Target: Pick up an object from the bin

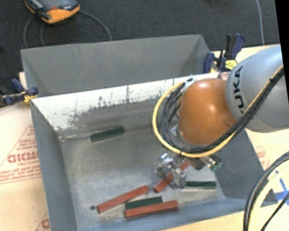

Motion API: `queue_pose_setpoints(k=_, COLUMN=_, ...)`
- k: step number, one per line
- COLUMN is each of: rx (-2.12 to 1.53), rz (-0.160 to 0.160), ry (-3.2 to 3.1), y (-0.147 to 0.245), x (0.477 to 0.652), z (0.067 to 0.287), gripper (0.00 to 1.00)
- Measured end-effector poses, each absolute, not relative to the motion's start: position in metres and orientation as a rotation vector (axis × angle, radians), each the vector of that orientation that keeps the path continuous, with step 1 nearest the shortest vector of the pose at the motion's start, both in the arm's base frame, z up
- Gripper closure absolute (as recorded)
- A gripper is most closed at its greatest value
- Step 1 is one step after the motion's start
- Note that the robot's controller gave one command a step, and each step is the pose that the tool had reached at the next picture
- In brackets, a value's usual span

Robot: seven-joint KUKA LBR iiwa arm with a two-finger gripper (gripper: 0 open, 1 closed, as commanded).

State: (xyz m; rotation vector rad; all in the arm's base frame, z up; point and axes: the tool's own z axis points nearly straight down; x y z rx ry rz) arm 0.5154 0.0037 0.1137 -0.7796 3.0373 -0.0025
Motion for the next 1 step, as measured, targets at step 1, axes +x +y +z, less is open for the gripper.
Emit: queue_pose_setpoints(k=1, rx=-0.779, rz=-0.002, ry=3.039, y=0.0036, x=0.5153, z=0.1155, gripper=1.00)
